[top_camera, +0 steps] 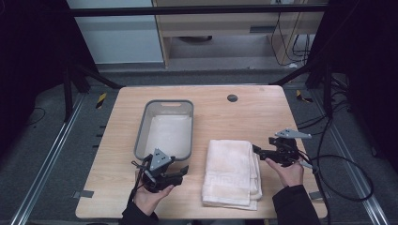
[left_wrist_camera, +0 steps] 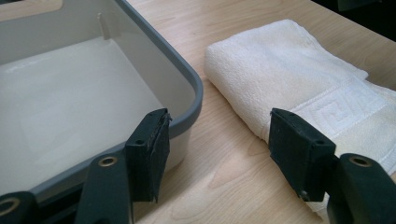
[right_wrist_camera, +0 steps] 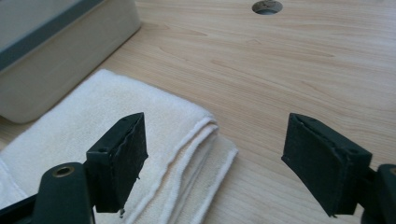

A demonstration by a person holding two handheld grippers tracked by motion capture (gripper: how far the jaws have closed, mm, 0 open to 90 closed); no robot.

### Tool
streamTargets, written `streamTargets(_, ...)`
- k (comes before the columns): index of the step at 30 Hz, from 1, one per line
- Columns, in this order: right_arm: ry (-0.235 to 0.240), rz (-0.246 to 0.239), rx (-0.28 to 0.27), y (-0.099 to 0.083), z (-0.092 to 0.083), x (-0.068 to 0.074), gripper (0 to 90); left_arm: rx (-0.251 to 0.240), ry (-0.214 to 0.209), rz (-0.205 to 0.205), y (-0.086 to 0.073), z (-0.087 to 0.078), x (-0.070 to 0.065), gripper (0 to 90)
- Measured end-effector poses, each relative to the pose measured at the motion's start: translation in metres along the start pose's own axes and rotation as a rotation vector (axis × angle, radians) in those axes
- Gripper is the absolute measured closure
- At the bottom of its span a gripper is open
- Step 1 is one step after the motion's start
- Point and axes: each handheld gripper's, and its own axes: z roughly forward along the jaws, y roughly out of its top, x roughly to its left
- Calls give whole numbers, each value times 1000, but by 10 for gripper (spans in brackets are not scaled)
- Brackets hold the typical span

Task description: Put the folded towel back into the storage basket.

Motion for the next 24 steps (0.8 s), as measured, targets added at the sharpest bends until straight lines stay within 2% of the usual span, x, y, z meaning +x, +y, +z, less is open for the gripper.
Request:
streamTargets(3, 14, -2, -5, 0, 1, 1, 215, 16, -6, 10, -3, 5, -4, 381)
streamTargets(10, 23, -10, 22, -3, 8, 4, 212, 40, -19, 27, -6, 13, -12, 377)
streamTargets(24, 19, -14, 45, -7, 18, 4, 211, 69, -45, 49, -12, 35, -29, 364)
